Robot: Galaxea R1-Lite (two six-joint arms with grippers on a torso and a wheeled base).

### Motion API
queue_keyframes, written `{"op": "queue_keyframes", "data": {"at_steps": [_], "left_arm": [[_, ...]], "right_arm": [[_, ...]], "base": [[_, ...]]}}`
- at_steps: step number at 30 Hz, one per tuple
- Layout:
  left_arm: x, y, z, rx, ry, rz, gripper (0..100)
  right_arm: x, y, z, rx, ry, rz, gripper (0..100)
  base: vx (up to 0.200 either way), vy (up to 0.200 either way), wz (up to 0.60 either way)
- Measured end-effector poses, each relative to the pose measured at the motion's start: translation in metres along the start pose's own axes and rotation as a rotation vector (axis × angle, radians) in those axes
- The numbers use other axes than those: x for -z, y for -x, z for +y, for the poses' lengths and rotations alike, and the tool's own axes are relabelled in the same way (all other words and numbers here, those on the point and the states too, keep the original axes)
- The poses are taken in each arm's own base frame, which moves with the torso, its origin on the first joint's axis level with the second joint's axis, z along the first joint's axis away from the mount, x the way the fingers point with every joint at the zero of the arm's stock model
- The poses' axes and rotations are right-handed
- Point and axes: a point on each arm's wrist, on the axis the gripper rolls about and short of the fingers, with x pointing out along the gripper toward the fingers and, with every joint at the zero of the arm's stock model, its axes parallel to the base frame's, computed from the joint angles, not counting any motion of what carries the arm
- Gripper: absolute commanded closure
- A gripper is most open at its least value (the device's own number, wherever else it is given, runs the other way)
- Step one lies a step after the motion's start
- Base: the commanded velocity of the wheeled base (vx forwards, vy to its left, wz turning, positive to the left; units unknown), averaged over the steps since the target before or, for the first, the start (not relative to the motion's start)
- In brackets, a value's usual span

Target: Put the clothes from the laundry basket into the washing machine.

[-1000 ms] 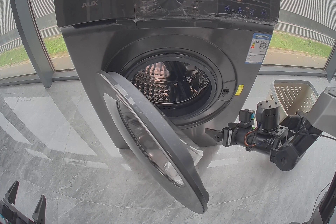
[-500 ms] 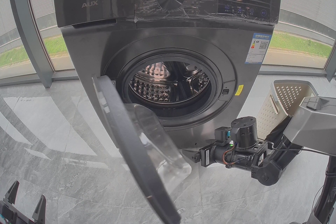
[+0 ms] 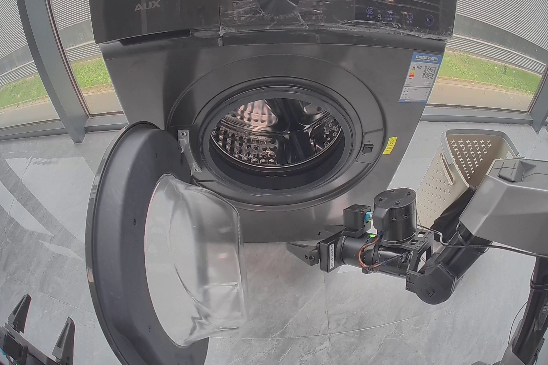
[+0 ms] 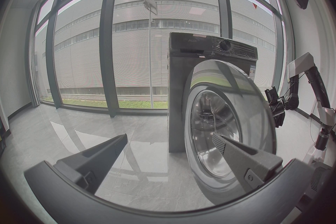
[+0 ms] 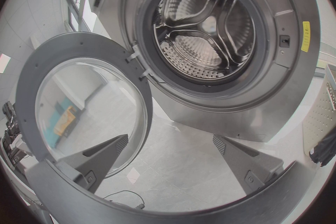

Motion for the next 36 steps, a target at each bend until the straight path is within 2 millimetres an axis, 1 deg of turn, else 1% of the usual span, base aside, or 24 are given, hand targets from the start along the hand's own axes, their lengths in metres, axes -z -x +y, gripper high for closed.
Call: {"op": "queue_keyframes", "data": {"at_steps": [6, 10, 19, 28, 30, 34, 36], "left_arm": [[0.0, 0.0, 0.0, 0.0, -0.002, 0.0, 0], [0.0, 0.0, 0.0, 0.0, -0.003, 0.0, 0], [0.0, 0.0, 0.0, -0.001, -0.004, 0.0, 0], [0.0, 0.0, 0.0, -0.002, -0.004, 0.001, 0], [0.0, 0.0, 0.0, -0.001, -0.005, 0.001, 0], [0.0, 0.0, 0.0, -0.001, -0.006, 0.001, 0], [0.0, 0.0, 0.0, -0.002, -0.006, 0.001, 0]], "right_arm": [[-0.008, -0.009, 0.004, -0.045, -0.003, -0.025, 0], [-0.01, -0.022, 0.011, -0.071, -0.026, -0.038, 0], [-0.013, -0.055, 0.036, -0.138, -0.04, -0.042, 0], [-0.011, -0.089, 0.049, -0.17, -0.037, -0.047, 0], [-0.011, -0.094, 0.052, -0.176, -0.043, -0.048, 0], [-0.011, -0.105, 0.063, -0.208, -0.086, -0.058, 0], [-0.011, -0.108, 0.065, -0.21, -0.093, -0.059, 0]], "base": [[0.0, 0.0, 0.0], [0.0, 0.0, 0.0], [0.0, 0.0, 0.0], [0.0, 0.0, 0.0], [0.0, 0.0, 0.0], [0.0, 0.0, 0.0], [0.0, 0.0, 0.0]]}}
